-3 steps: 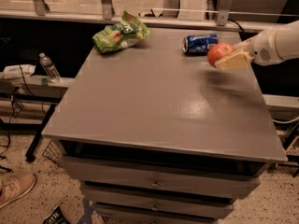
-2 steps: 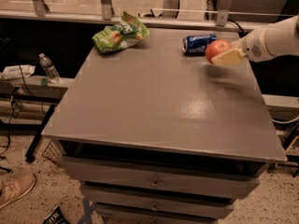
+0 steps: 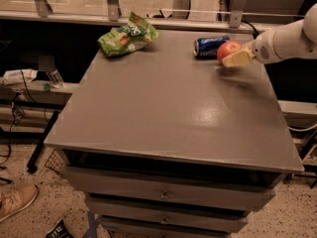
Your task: Move apple near pepsi can
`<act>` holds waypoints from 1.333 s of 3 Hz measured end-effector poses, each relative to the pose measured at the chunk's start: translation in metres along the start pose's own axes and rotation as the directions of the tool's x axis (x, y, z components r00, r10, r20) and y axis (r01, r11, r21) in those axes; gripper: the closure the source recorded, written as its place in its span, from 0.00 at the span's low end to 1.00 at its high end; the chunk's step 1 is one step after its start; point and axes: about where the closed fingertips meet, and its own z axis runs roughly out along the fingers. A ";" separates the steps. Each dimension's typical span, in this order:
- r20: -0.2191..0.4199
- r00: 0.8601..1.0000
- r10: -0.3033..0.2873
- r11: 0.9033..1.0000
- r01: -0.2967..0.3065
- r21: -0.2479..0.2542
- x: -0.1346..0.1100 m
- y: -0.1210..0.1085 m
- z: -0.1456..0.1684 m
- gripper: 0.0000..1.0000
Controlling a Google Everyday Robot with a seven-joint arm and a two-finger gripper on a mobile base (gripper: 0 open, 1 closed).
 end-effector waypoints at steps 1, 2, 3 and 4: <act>0.004 1.000 0.014 1.000 -0.014 0.001 0.000 -0.003 0.010 1.00; 0.008 1.000 0.030 1.000 -0.030 0.001 0.003 -0.005 0.018 1.00; 0.011 0.999 0.040 0.999 -0.040 0.002 0.006 -0.006 0.022 1.00; 0.010 0.999 0.040 0.999 -0.040 -0.003 0.006 -0.004 0.025 0.83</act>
Offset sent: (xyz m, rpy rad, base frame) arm 0.0186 -0.0028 -0.0158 0.0385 0.0014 -0.0365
